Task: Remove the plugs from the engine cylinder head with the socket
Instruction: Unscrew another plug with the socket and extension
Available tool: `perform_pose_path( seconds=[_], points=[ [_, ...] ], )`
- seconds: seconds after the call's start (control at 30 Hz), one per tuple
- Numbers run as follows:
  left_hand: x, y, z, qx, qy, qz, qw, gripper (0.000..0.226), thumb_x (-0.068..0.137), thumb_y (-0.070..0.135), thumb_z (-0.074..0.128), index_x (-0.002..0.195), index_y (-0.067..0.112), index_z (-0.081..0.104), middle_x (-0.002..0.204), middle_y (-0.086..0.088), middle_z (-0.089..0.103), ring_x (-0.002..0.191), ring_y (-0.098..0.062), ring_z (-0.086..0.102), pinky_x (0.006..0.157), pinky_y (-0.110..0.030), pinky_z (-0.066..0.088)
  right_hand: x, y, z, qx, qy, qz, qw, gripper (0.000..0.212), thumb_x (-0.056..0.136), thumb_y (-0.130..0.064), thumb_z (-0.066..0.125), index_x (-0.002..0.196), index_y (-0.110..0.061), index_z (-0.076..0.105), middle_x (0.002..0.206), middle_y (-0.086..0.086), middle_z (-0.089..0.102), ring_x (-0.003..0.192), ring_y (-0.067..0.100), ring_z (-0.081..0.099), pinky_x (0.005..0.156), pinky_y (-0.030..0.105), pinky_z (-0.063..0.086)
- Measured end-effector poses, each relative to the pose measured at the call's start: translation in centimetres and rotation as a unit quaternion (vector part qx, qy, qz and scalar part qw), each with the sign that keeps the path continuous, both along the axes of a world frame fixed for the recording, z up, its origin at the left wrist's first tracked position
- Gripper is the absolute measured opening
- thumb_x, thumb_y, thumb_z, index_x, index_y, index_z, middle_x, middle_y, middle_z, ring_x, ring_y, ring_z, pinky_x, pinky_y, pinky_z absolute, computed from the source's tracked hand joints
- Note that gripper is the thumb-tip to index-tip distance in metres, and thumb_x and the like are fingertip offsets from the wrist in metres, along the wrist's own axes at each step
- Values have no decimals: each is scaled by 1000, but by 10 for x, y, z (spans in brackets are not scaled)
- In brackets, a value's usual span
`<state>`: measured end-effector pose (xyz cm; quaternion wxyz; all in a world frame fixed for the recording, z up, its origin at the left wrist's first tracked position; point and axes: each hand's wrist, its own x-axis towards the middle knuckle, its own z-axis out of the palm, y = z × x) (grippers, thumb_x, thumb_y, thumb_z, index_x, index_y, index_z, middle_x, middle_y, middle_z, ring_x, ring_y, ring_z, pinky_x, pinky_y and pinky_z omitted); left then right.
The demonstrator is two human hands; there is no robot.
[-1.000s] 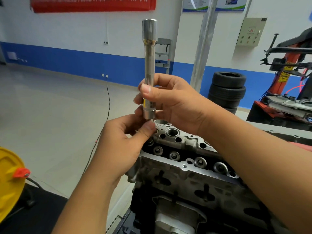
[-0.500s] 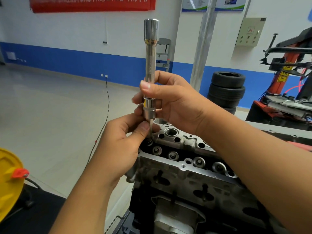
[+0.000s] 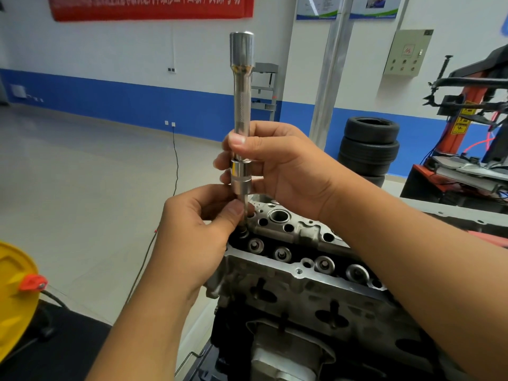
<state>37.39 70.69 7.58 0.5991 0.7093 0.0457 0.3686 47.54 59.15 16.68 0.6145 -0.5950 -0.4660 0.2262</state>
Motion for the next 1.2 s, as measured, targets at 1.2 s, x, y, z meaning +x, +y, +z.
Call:
perform_pose_path(
  seconds=[1.2],
  points=[
    [-1,-4,4,-31,6,-36,999,27,91,19,75,90,45,79,90,8,81,89,-9,77,88,-36,55,0,0,-2,4,-30,-15,999,10,90,-25,72,88,-16,69,94,7,75,85,21,67,82,44,55]
  ],
)
